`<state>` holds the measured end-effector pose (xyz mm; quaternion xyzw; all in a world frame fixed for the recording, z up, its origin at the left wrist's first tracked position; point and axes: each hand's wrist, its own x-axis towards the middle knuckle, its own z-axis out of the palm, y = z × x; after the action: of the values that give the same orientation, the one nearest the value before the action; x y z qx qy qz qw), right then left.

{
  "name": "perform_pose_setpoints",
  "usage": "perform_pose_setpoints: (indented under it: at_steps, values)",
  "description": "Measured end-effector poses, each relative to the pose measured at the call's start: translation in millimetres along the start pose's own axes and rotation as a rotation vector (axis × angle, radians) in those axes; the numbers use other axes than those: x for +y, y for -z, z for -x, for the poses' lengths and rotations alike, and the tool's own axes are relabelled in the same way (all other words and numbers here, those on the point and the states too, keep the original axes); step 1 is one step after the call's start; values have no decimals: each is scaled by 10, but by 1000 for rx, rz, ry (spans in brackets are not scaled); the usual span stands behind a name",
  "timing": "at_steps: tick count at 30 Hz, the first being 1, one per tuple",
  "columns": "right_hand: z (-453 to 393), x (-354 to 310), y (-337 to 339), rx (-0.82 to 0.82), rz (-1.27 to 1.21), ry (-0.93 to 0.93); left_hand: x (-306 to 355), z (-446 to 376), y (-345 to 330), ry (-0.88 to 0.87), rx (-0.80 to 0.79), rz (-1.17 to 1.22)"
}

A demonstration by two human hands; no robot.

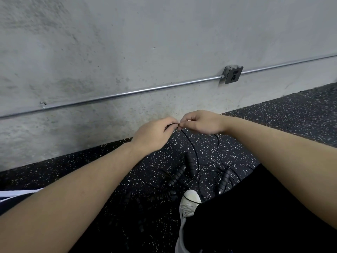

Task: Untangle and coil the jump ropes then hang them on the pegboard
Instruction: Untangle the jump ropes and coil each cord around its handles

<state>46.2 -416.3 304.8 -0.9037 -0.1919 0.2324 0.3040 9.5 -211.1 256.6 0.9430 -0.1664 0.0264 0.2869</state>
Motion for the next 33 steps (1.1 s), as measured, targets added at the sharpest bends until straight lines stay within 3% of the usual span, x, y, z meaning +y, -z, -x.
perform_pose_setpoints:
  at_steps: [4,10,12,15,18,22,24,29,33]
  values:
    - [36,68,18,-70,-129,-38,-79,11,52,77,51,80]
    - [14,215,5,-333,24,-196,-317,-75,195,447,237,397]
    - [-4,258,11,-319,14,-214,-438,-72,210,556,255,457]
    - [-6,259,44,-218,-76,-178,-552,-36,193,626,151,420]
    - [3,207,44,-114,-123,-128,-484,25,190,489,39,257]
    - [-1,70,26,-40,-71,-31,-213,45,91,63,-66,49]
    - [-17,8,1,-41,-29,4,-98,32,-3,-63,-102,-28]
    - [-8,-22,-42,-97,12,7,-16,41,-92,-74,-79,-157]
    - [46,14,18,-139,-82,-22,-56,37,-20,68,-16,72]
